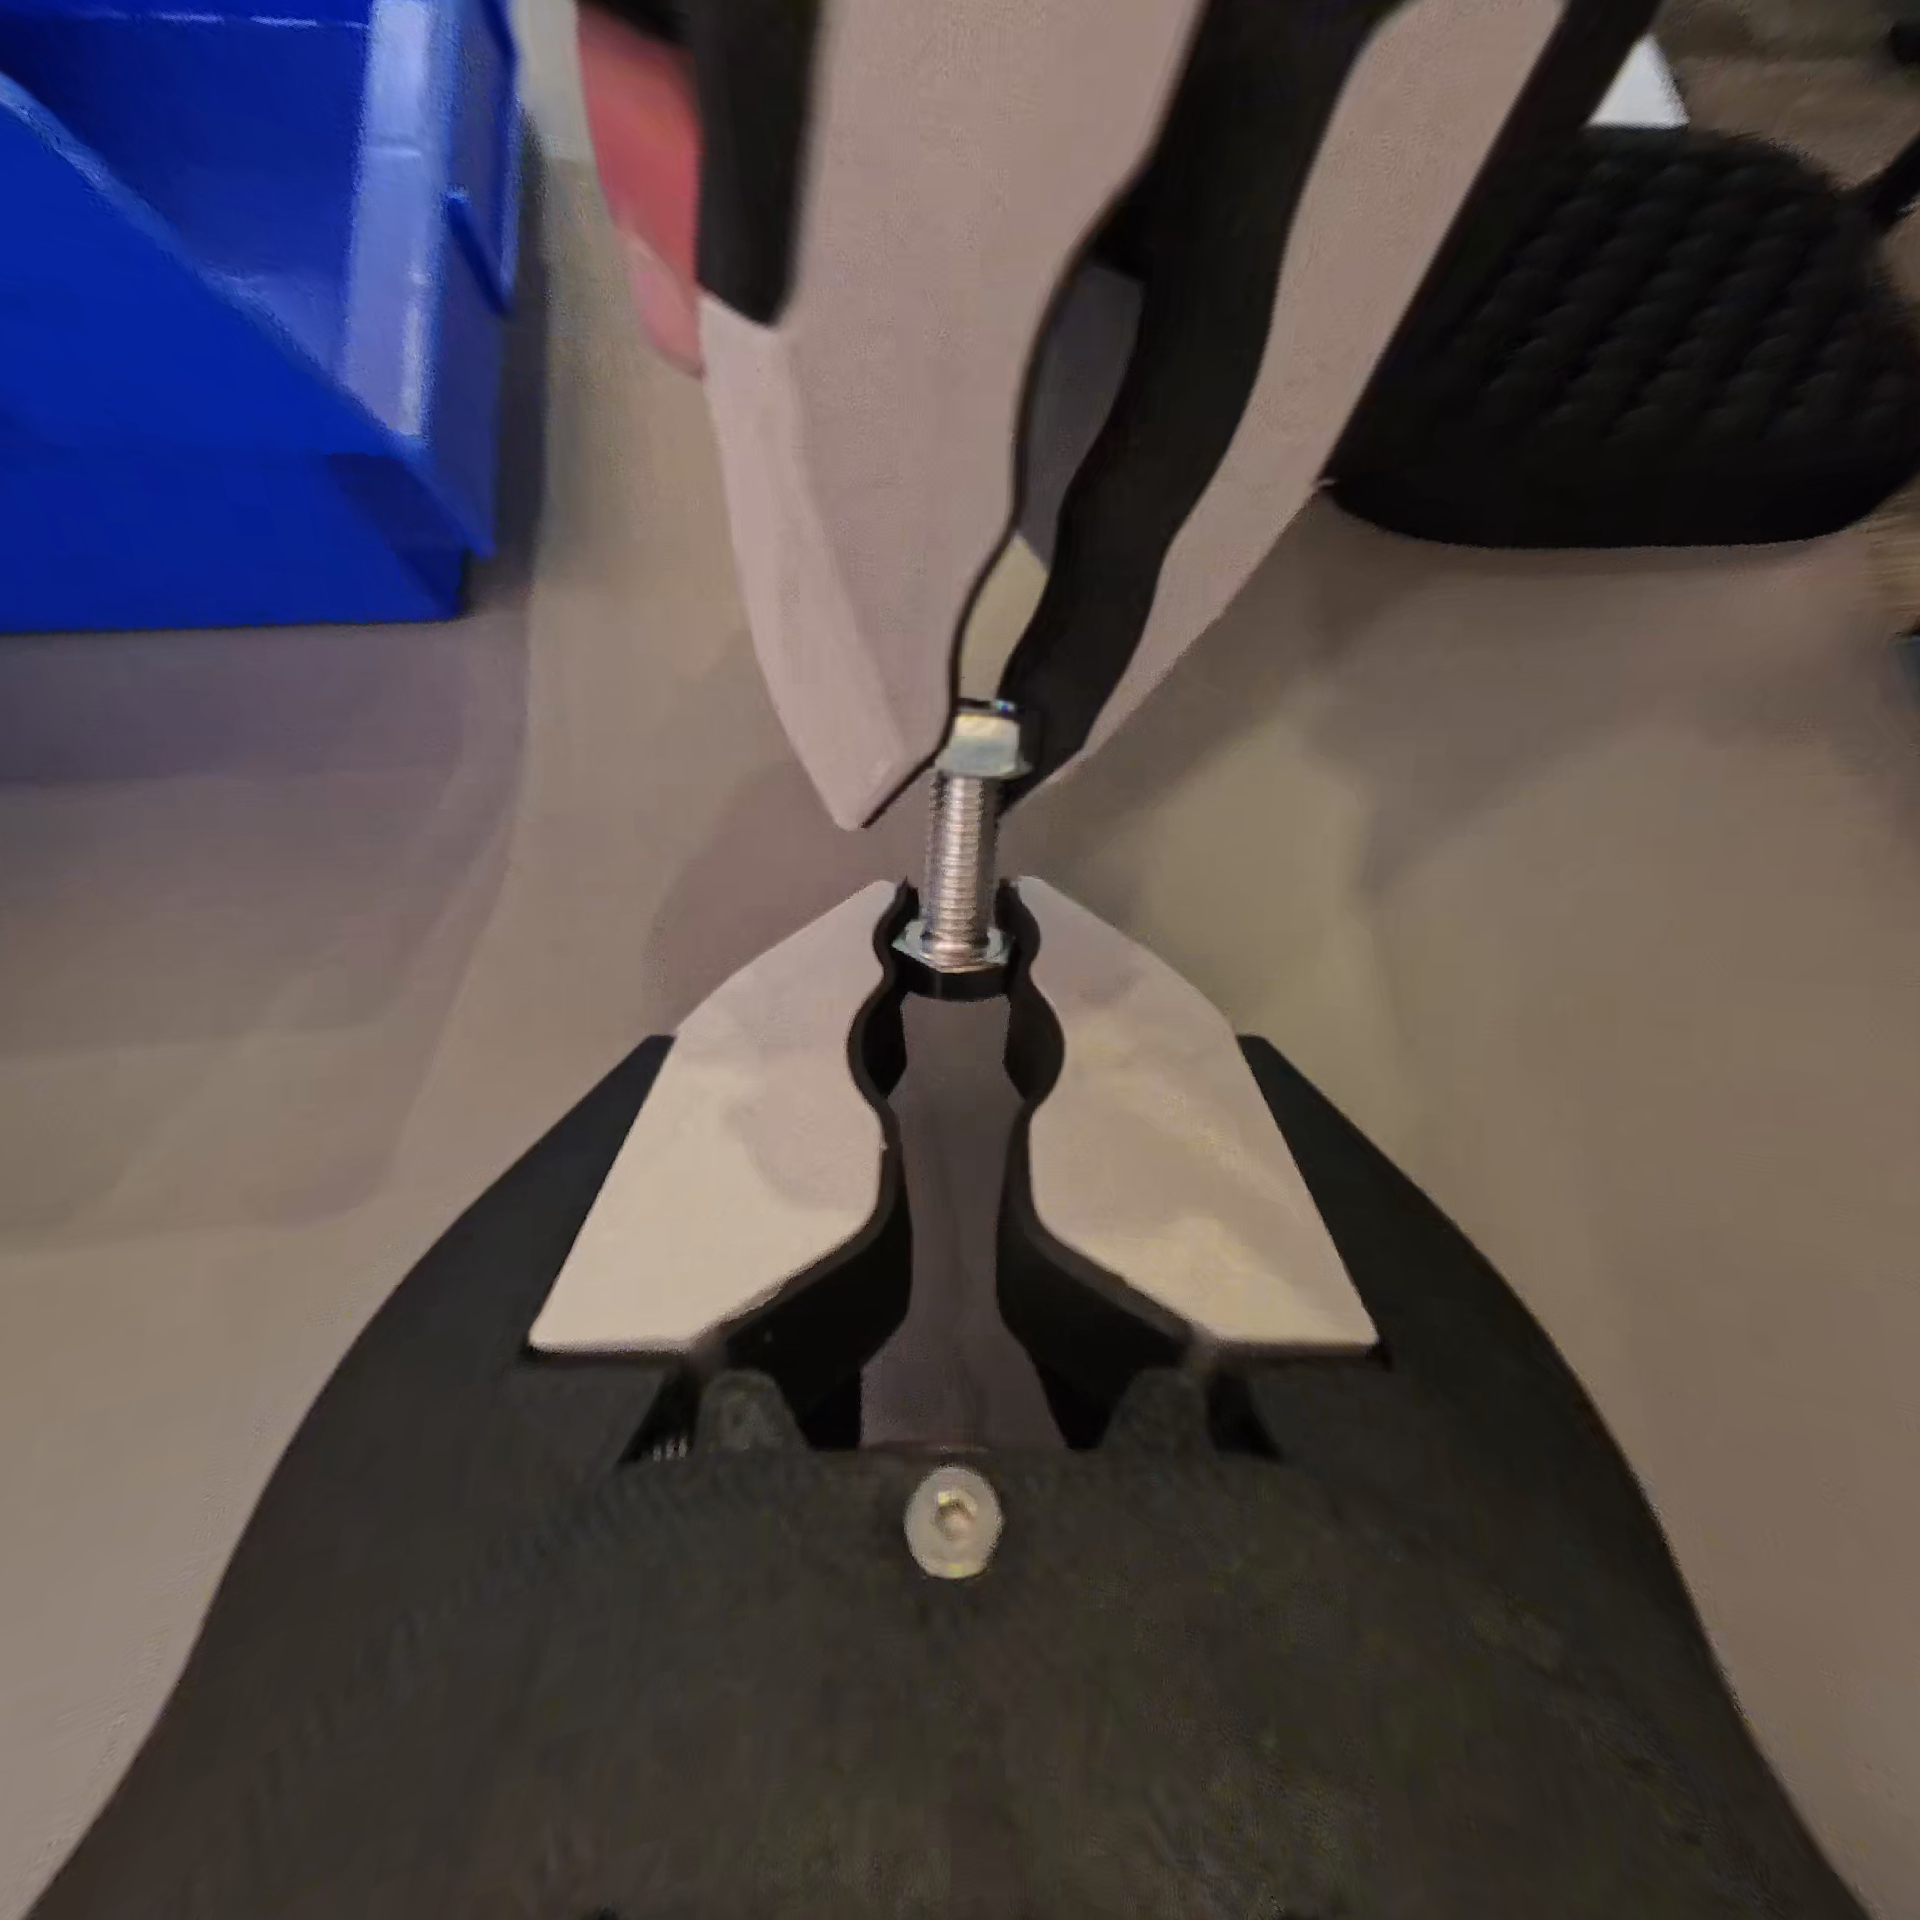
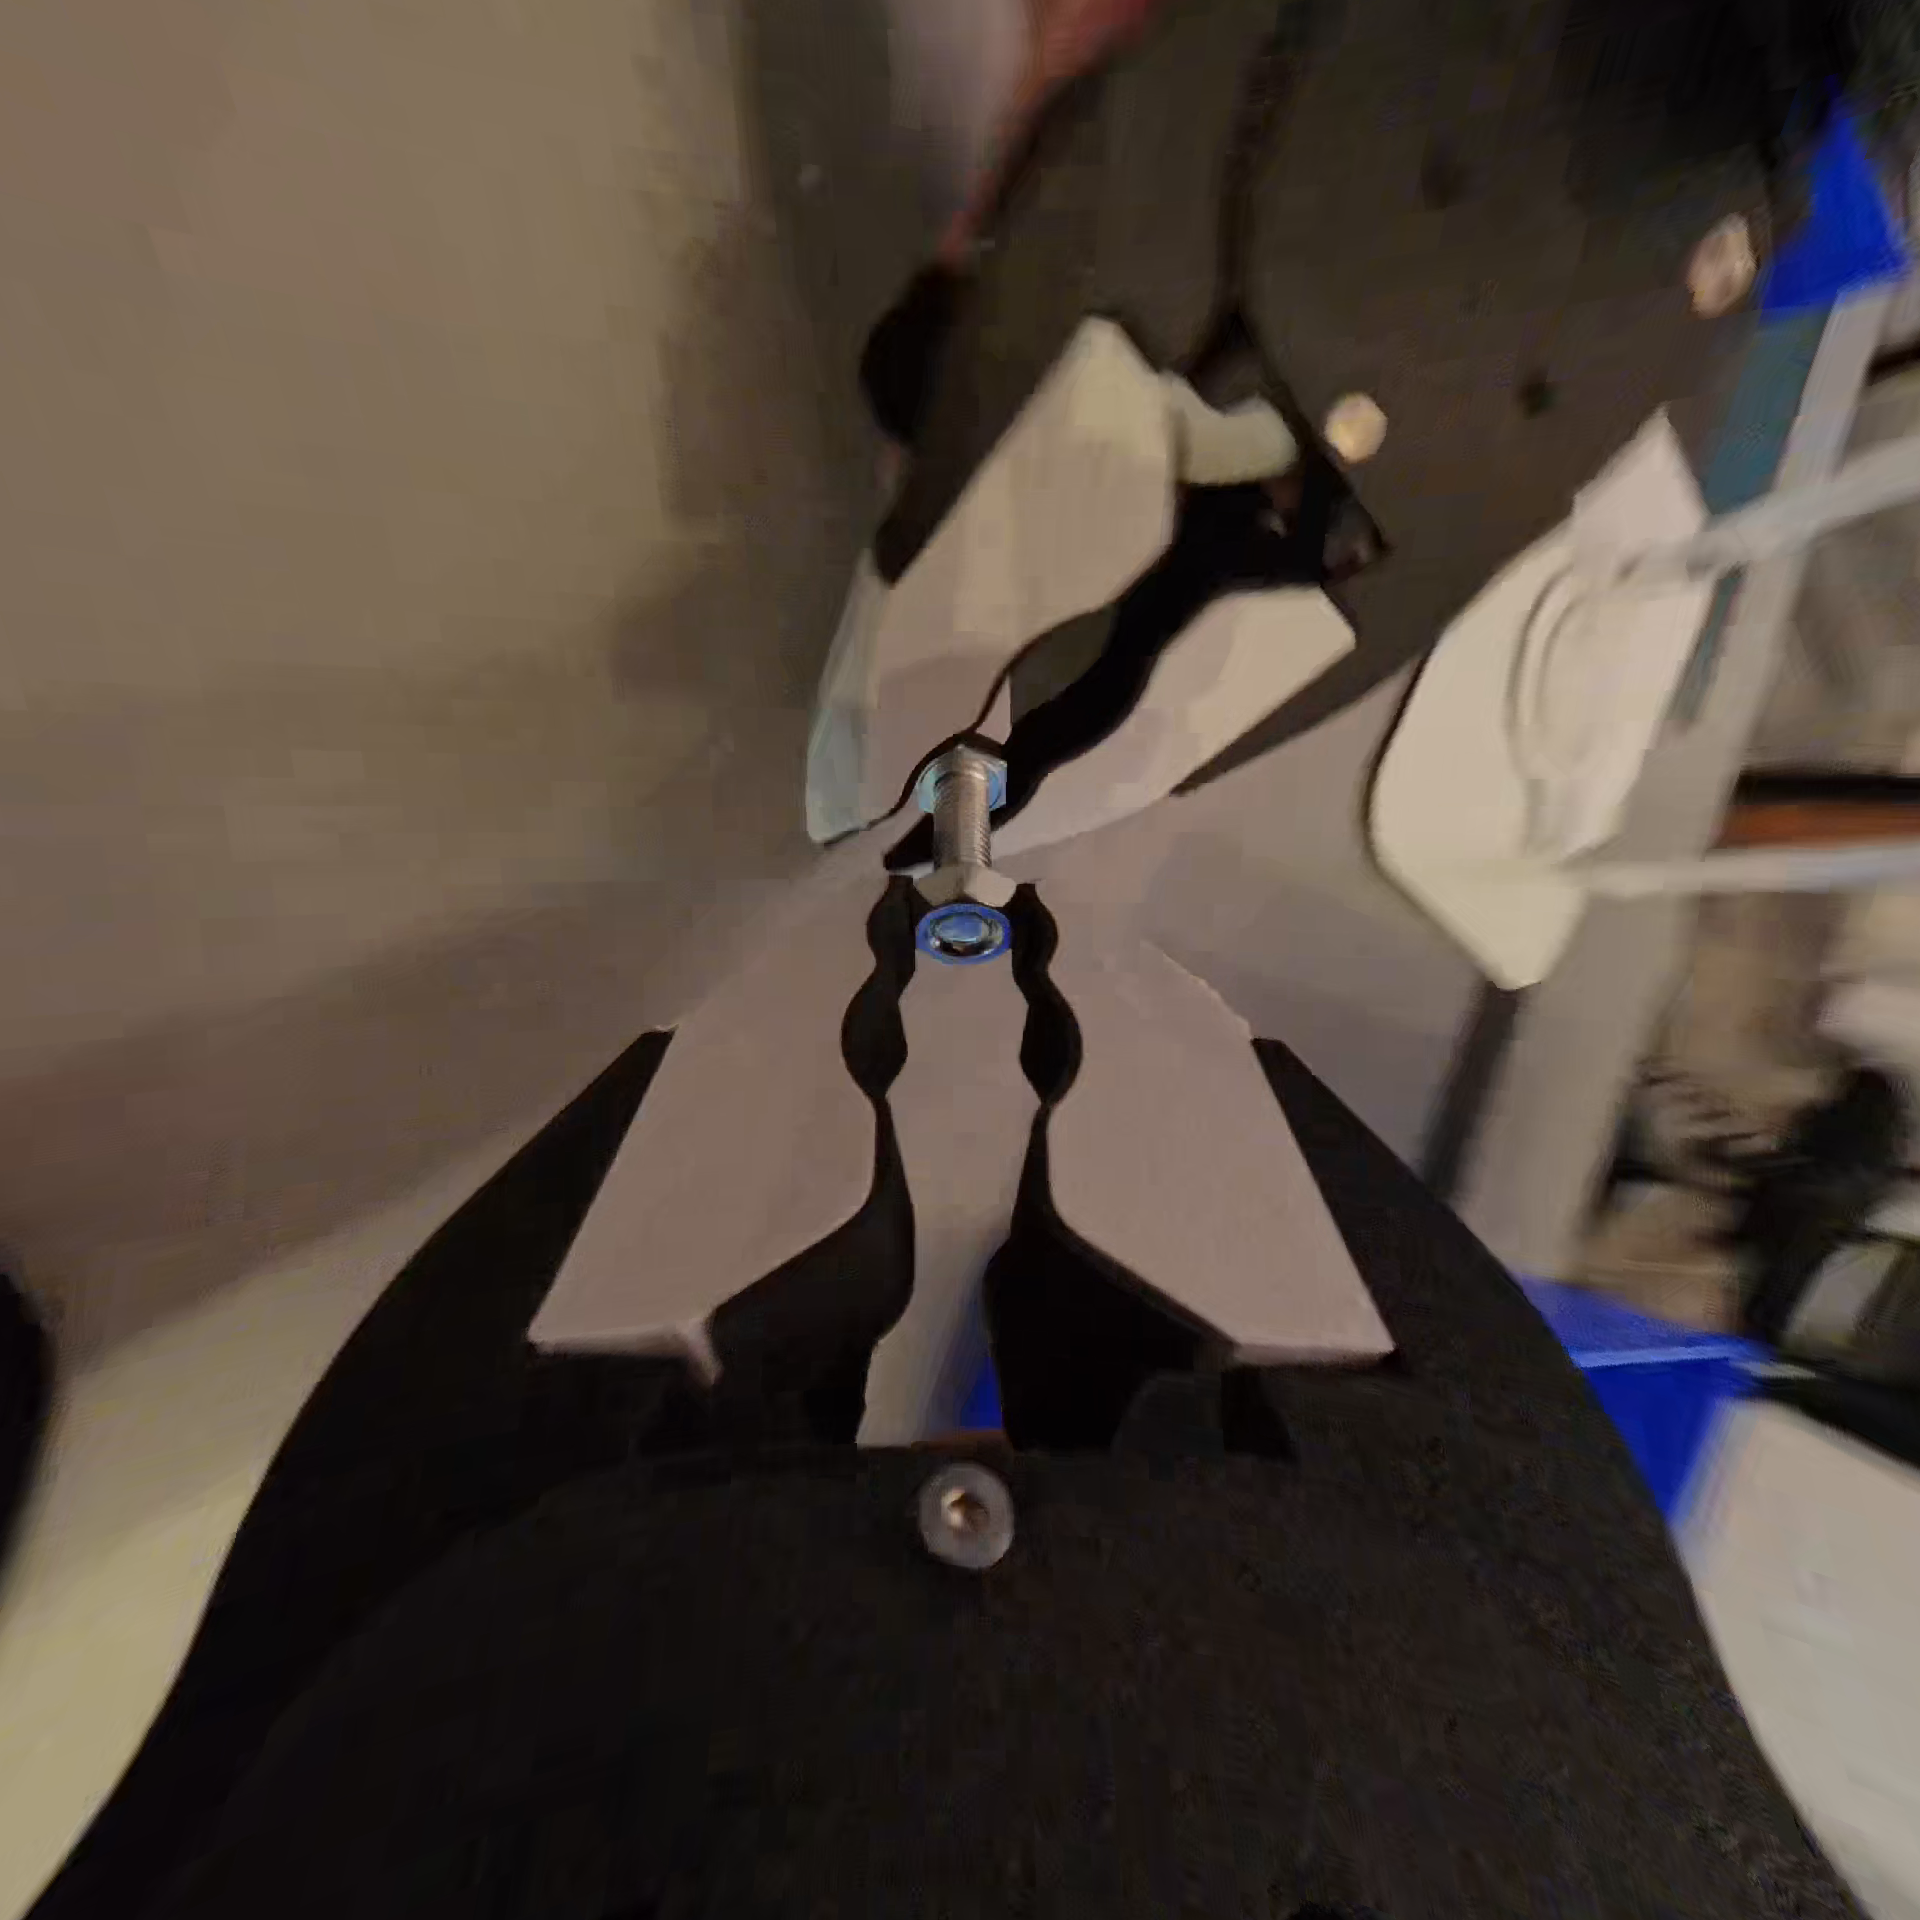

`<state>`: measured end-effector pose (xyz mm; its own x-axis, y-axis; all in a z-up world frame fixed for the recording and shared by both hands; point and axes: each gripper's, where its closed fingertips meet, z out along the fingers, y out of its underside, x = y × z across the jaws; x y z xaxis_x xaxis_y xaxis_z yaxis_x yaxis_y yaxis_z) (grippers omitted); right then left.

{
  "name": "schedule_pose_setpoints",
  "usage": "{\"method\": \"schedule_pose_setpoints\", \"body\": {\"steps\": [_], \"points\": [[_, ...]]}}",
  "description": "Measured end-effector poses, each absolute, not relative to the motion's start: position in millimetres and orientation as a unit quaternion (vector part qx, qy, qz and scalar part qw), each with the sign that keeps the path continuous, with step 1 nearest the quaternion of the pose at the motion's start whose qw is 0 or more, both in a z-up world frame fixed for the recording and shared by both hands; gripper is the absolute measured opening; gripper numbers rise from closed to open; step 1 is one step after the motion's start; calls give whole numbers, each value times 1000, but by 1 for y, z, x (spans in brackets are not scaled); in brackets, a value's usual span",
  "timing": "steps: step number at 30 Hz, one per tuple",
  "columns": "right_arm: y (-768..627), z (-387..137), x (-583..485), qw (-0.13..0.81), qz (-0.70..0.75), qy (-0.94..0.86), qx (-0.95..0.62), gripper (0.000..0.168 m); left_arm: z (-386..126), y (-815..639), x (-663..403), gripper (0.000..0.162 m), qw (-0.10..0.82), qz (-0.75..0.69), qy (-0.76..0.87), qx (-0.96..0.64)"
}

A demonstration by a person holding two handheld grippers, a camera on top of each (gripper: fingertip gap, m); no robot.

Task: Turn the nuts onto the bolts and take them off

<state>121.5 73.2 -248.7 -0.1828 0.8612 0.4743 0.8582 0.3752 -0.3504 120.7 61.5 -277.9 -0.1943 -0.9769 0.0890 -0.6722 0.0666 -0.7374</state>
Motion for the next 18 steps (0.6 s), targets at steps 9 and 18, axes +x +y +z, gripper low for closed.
{"method": "schedule_pose_setpoints", "body": {"steps": [9,18], "points": [[80,-242,121,307,-55,-782,-539,46,-282,70,117,15,226,-342,684,-603],[91,-233,125,284,339,-370,-817,32,-277,94,121,15,307,-257,679,-615]]}}
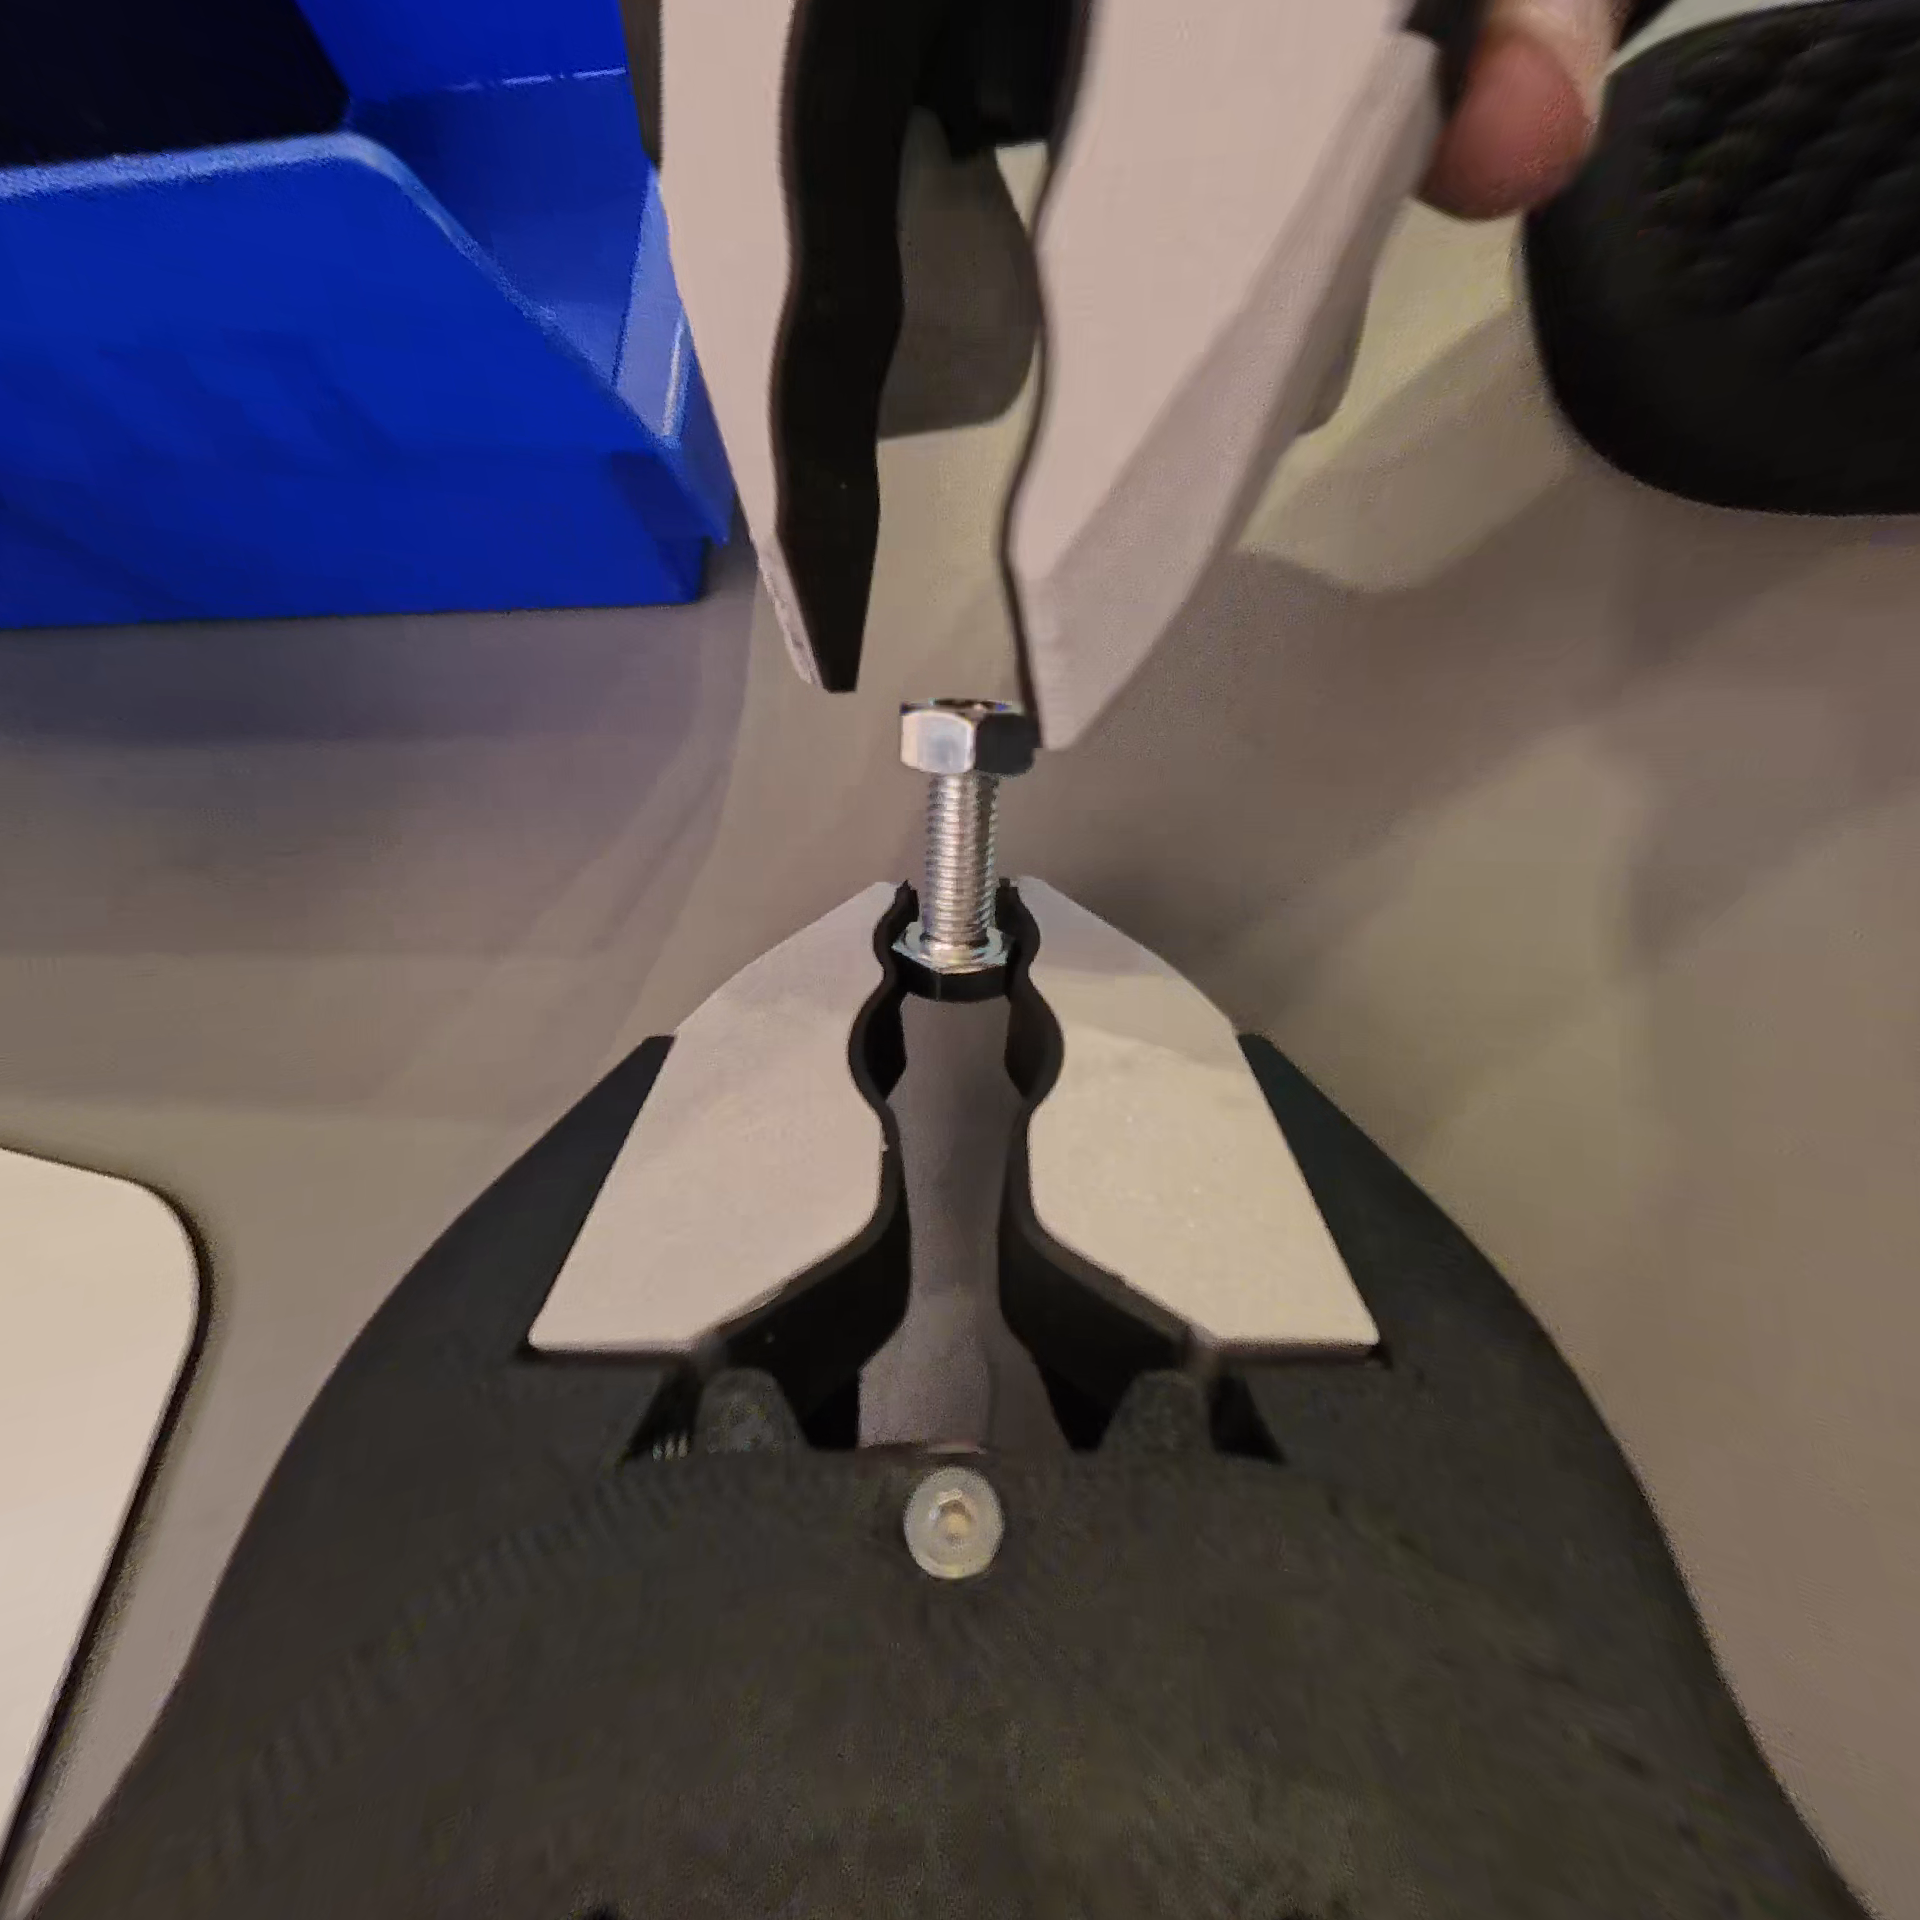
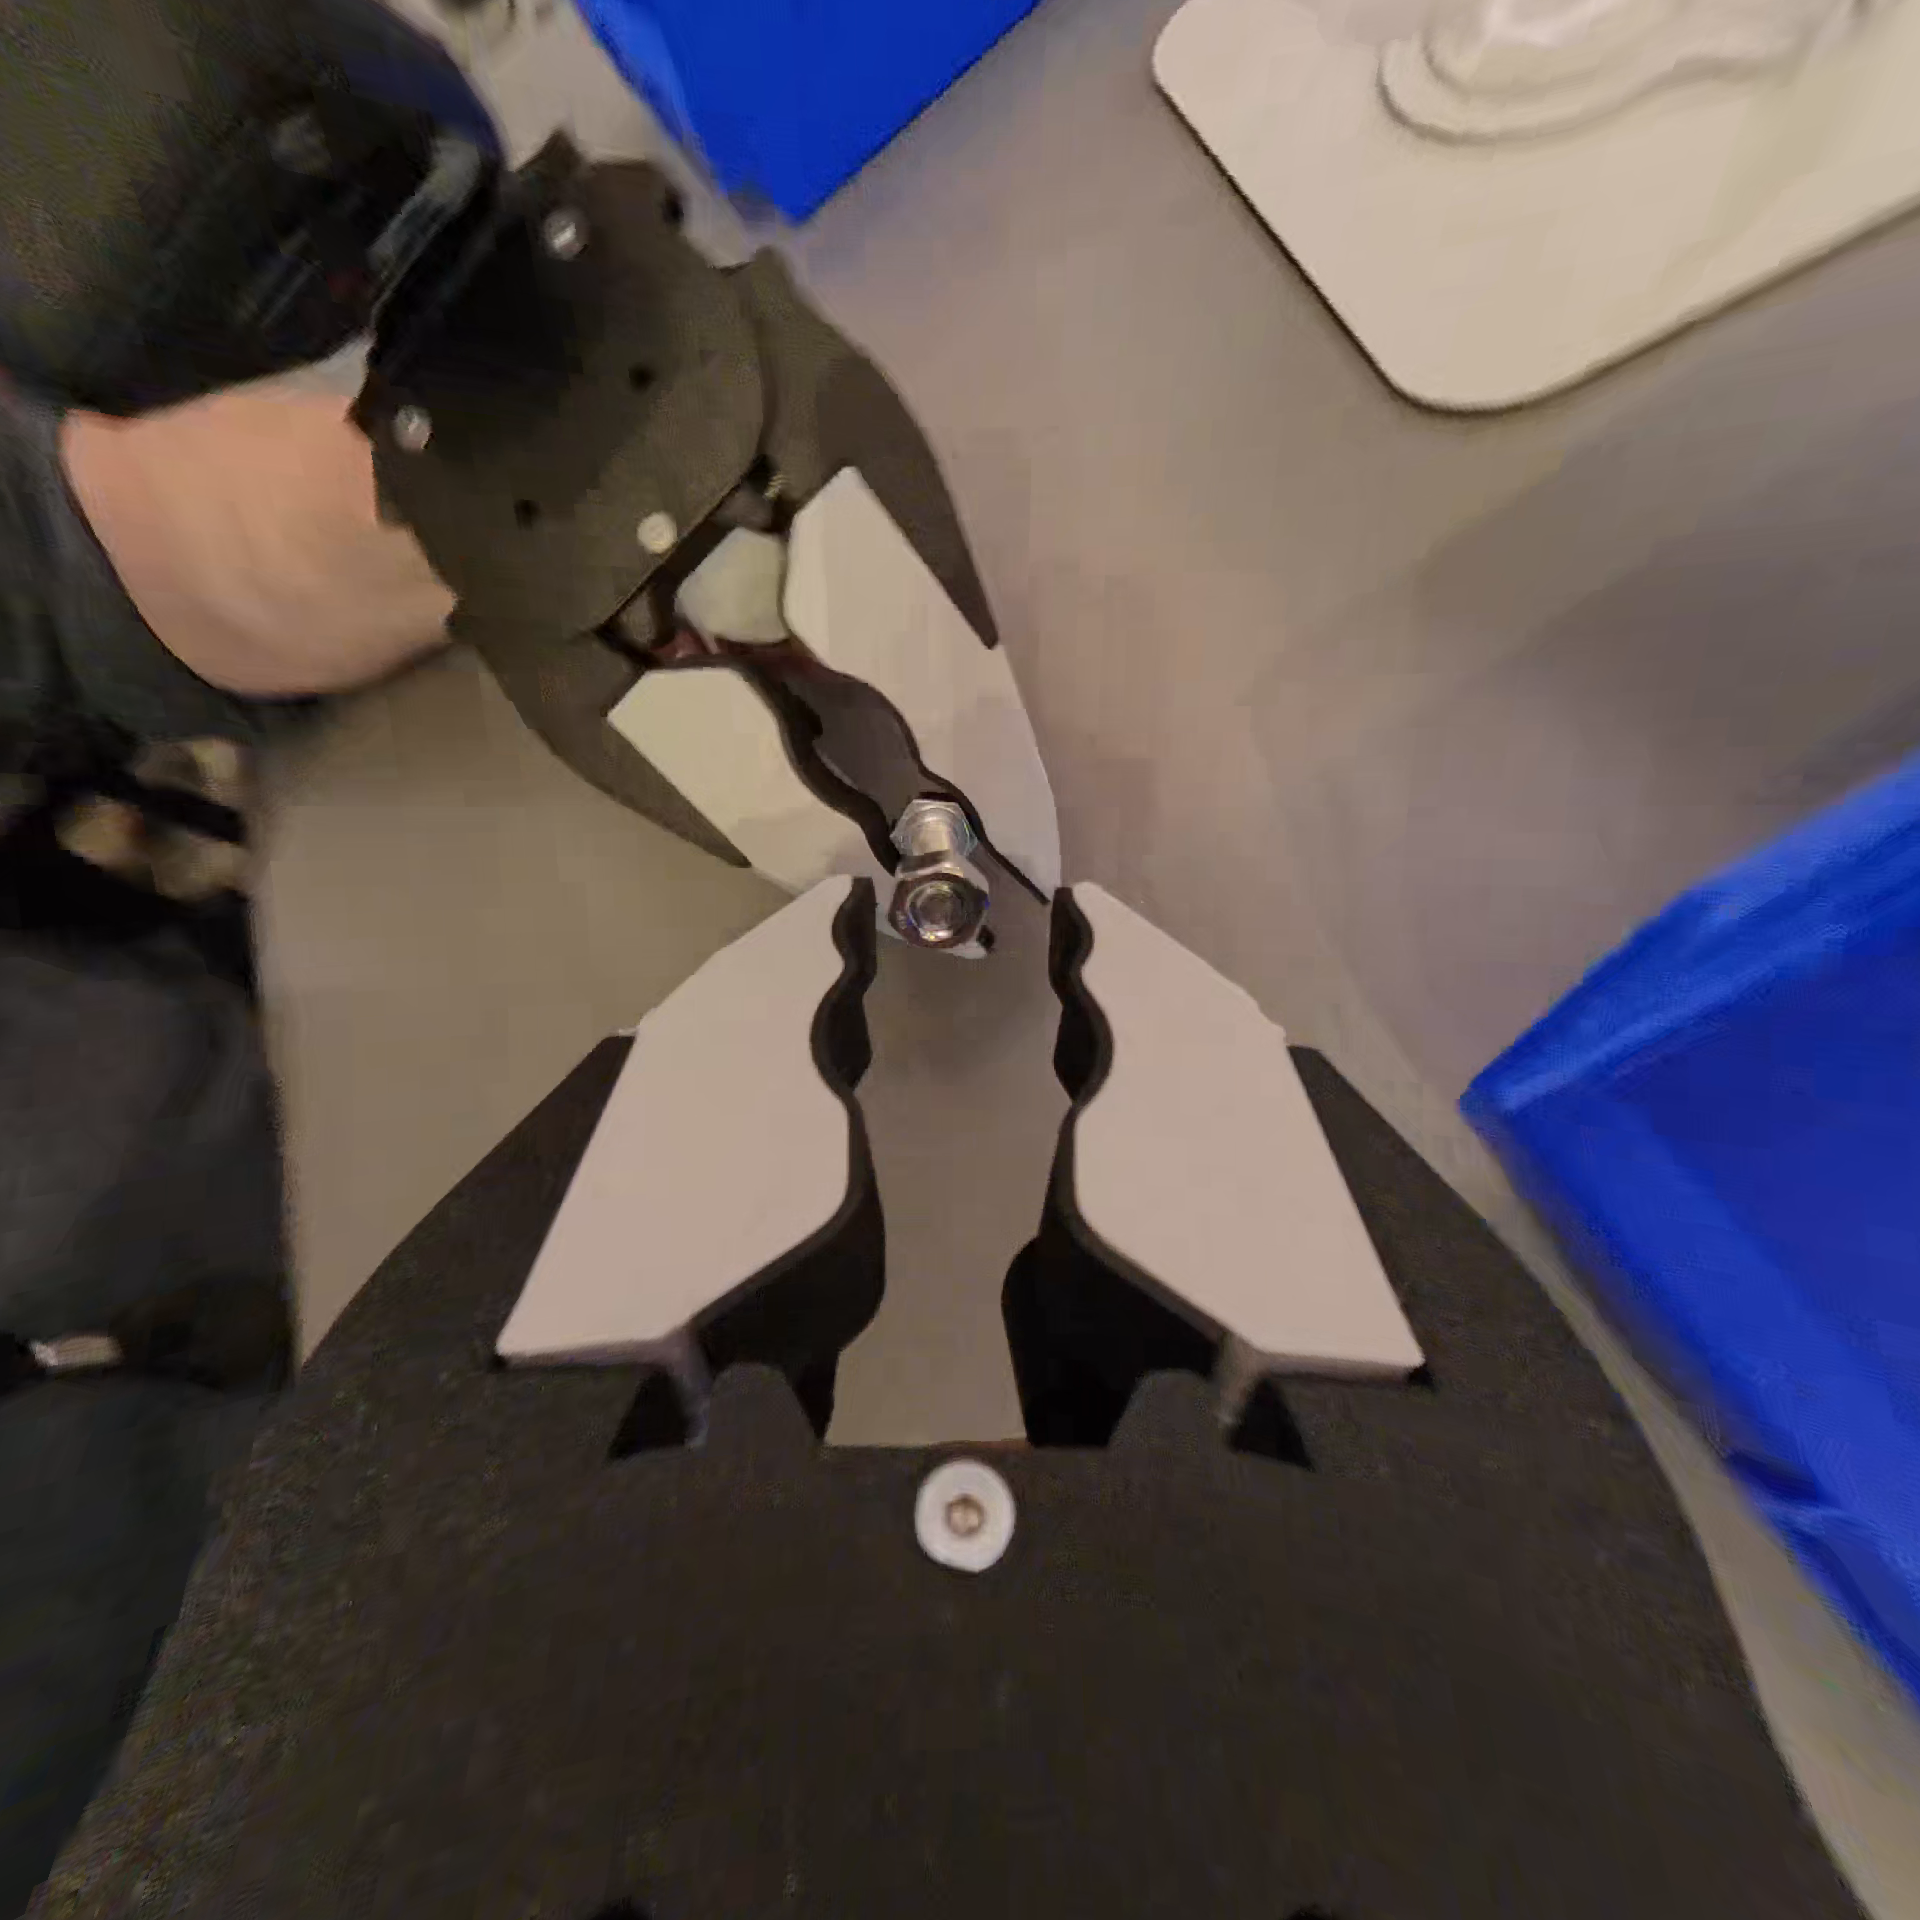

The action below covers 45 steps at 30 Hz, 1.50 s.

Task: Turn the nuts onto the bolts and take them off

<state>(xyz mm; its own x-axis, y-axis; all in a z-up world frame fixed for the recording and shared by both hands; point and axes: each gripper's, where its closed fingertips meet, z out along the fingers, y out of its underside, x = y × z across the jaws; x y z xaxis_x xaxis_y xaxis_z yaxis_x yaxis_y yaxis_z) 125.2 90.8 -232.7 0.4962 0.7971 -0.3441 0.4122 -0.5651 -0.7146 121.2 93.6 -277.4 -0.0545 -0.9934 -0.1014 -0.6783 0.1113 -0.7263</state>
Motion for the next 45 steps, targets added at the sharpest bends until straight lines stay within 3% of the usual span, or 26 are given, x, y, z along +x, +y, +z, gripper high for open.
{"method": "schedule_pose_setpoints", "body": {"steps": [5,7,12,18,21,23,25,30,37,45], "points": [[89,-241,125,254,395,-303,-829,27,-277,99,123,15,336,-207,684,-613],[86,-240,121,257,401,-308,-823,18,-278,99,124,15,335,-201,686,-613],[85,-242,120,282,337,-388,-810,17,-280,97,122,15,321,-214,689,-613],[75,-241,119,346,65,-689,-633,18,-278,75,118,15,249,-315,686,-607],[78,-245,124,336,-127,-811,-462,18,-281,65,119,15,216,-351,683,-603],[77,-247,123,317,-154,-830,-433,18,-285,62,118,15,202,-361,682,-603],[79,-249,124,314,-141,-827,-445,18,-286,63,119,15,205,-362,679,-604],[78,-236,121,340,15,-720,-605,45,-282,76,117,15,237,-333,679,-610],[91,-236,129,306,294,-404,-810,35,-276,92,121,15,299,-276,674,-616],[84,-247,121,274,391,-309,-822,18,-280,98,122,15,332,-203,690,-610]]}}
